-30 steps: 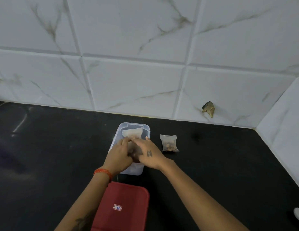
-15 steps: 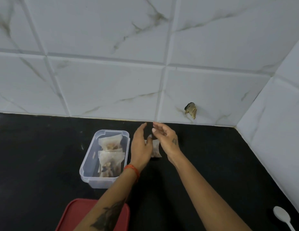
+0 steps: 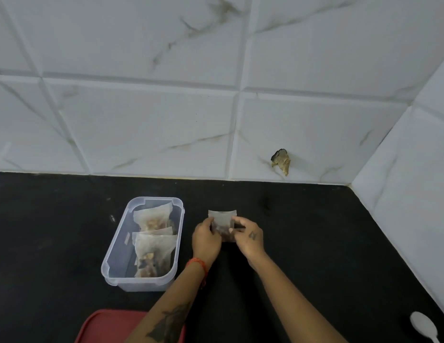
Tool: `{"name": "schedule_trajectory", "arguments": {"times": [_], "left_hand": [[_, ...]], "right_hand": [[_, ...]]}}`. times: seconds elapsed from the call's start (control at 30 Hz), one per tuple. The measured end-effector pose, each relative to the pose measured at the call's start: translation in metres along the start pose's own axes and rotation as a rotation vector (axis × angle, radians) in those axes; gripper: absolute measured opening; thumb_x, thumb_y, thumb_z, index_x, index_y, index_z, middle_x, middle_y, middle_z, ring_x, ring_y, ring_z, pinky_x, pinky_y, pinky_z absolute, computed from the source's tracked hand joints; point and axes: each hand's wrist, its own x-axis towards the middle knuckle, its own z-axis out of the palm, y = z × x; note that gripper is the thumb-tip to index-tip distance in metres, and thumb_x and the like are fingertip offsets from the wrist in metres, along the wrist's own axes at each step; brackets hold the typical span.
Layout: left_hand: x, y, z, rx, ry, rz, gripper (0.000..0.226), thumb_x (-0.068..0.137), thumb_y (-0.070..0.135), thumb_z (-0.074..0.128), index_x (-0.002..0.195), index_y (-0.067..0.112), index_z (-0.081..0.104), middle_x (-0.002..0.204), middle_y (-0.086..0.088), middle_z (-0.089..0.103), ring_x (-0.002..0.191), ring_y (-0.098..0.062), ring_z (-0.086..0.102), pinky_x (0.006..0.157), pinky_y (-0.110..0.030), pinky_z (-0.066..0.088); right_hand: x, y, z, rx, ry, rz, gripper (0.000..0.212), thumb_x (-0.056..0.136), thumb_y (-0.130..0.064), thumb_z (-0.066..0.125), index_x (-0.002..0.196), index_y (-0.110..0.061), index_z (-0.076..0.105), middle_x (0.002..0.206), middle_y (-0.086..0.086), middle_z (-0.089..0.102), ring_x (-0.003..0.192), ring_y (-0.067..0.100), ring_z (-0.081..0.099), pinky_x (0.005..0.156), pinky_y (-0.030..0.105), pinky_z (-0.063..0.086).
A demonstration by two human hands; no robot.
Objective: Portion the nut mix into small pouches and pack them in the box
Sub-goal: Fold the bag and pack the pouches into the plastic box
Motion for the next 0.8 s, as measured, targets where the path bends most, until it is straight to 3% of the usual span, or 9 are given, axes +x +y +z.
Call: {"name": "schedule_trajectory", "arguments": {"times": [0.07, 0.17, 0.23, 0.33, 0.47, 0.6, 0.7, 0.8], "left_hand": [[-0.010, 0.007, -0.003, 0.009, 0.007, 0.068, 0.044, 0.093, 0.007, 0.051, 0.137, 0.011, 0.048, 0.136, -0.011, 0.050, 0.121, -0.023, 0.053, 0.104, -0.035, 0.043], [-0.030, 0.024, -0.014, 0.008, 0.055, 0.196, 0.042, 0.094, 0.010, 0.053, 0.136, 0.011, 0.049, 0.135, -0.008, 0.048, 0.120, -0.022, 0.052, 0.101, -0.028, 0.043], [-0.043, 0.036, -0.027, -0.013, 0.108, 0.284, 0.041, 0.093, 0.012, 0.055, 0.134, 0.012, 0.050, 0.134, -0.008, 0.049, 0.118, -0.021, 0.053, 0.101, -0.032, 0.045], [-0.059, 0.044, -0.058, 0.006, 0.217, 0.371, 0.043, 0.093, 0.013, 0.056, 0.135, 0.014, 0.049, 0.127, -0.007, 0.052, 0.112, -0.019, 0.055, 0.095, -0.029, 0.047], [-0.070, 0.031, -0.108, -0.006, 0.252, 0.386, 0.047, 0.091, 0.013, 0.057, 0.138, 0.016, 0.046, 0.121, -0.006, 0.057, 0.091, -0.016, 0.062, 0.076, -0.029, 0.055], [-0.075, 0.005, -0.147, 0.143, 0.241, 0.325, 0.043, 0.091, 0.012, 0.057, 0.134, 0.013, 0.051, 0.120, -0.007, 0.058, 0.080, -0.012, 0.059, 0.059, -0.008, 0.042], [-0.076, -0.012, -0.162, 0.289, 0.174, 0.271, 0.042, 0.089, 0.014, 0.058, 0.131, 0.014, 0.054, 0.121, -0.010, 0.056, 0.092, -0.020, 0.060, 0.074, -0.021, 0.042], [-0.079, -0.020, -0.166, 0.407, 0.113, 0.243, 0.038, 0.091, 0.017, 0.057, 0.129, 0.014, 0.056, 0.122, -0.012, 0.054, 0.106, -0.026, 0.056, 0.082, -0.025, 0.037]], "right_hand": [[-0.009, -0.003, -0.007, 0.039, 0.048, -0.032, 0.026, 0.086, -0.002, 0.062, 0.110, -0.013, 0.067, 0.112, 0.001, 0.065, 0.088, 0.004, 0.059, 0.083, 0.020, 0.052], [-0.024, -0.013, -0.015, 0.085, 0.126, -0.105, 0.035, 0.084, -0.006, 0.067, 0.117, -0.018, 0.064, 0.117, -0.003, 0.063, 0.094, 0.005, 0.062, 0.088, 0.029, 0.054], [-0.037, -0.027, -0.017, 0.113, 0.155, -0.159, 0.040, 0.084, -0.009, 0.068, 0.121, -0.019, 0.061, 0.118, -0.003, 0.062, 0.097, 0.007, 0.063, 0.088, 0.033, 0.055], [-0.060, -0.052, -0.009, 0.127, 0.127, -0.292, 0.041, 0.084, -0.008, 0.067, 0.123, -0.020, 0.059, 0.116, -0.006, 0.060, 0.096, 0.006, 0.064, 0.085, 0.029, 0.056], [-0.087, -0.077, 0.019, 0.157, 0.033, -0.391, 0.043, 0.083, -0.006, 0.068, 0.124, -0.015, 0.059, 0.115, -0.002, 0.059, 0.090, 0.007, 0.066, 0.081, 0.027, 0.057], [-0.099, -0.082, 0.051, 0.020, -0.053, -0.426, 0.046, 0.082, -0.007, 0.069, 0.126, -0.012, 0.059, 0.118, 0.005, 0.058, 0.090, 0.012, 0.066, 0.084, 0.028, 0.056], [-0.102, -0.078, 0.069, -0.261, -0.107, -0.459, 0.044, 0.083, -0.012, 0.066, 0.127, -0.013, 0.059, 0.118, 0.008, 0.058, 0.101, 0.018, 0.061, 0.091, 0.026, 0.048], [-0.106, -0.080, 0.075, -0.506, -0.119, -0.544, 0.030, 0.085, -0.015, 0.060, 0.115, -0.013, 0.066, 0.113, 0.008, 0.057, 0.104, 0.021, 0.054, 0.086, 0.026, 0.046]]}}
